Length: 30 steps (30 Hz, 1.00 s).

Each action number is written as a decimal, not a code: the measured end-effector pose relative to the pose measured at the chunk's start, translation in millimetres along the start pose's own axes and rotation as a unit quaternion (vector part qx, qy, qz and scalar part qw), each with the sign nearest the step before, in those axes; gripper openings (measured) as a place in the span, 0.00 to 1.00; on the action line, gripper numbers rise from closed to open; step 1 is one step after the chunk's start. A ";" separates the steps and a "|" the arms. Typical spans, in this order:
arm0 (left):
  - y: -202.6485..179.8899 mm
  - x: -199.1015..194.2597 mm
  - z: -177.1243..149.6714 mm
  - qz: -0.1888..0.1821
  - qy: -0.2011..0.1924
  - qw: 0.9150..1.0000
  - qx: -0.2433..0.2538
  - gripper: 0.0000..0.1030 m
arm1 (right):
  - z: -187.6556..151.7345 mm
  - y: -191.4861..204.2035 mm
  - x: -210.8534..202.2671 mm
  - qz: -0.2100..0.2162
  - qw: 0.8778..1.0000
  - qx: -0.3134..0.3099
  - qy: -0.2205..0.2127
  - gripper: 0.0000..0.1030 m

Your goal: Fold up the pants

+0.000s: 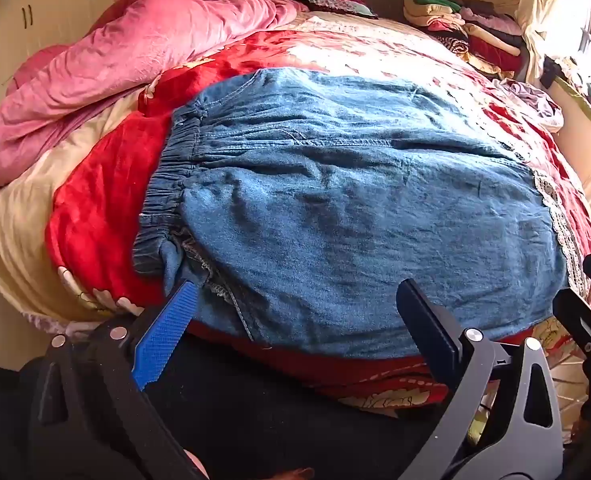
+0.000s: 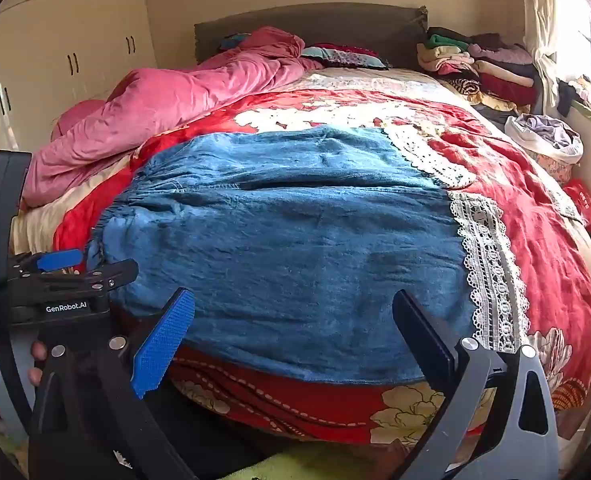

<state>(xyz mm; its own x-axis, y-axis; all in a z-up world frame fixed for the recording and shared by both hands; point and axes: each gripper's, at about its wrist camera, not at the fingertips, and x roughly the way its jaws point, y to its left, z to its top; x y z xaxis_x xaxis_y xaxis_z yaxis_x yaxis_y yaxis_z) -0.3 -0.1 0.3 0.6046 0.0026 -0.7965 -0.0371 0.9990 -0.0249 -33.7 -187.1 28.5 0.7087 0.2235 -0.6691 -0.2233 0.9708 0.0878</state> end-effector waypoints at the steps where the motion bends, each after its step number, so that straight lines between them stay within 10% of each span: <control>1: -0.1 -0.5 -0.1 0.000 0.000 1.000 0.001 0.91 | -0.2 0.3 -0.8 0.000 1.000 0.001 0.000 0.96; 30: 2.3 -8.5 0.7 -0.012 -0.012 1.000 -0.004 0.91 | -0.1 8.6 -7.6 -0.015 1.000 -0.017 -0.008 0.96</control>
<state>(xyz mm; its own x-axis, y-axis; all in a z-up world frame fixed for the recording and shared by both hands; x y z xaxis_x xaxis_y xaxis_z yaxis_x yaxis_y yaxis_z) -5.0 2.2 7.5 0.6250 -0.0209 -0.7803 -0.0287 0.9984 -0.0497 -41.1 -180.4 34.3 0.7264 0.1958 -0.6588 -0.2244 0.9736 0.0420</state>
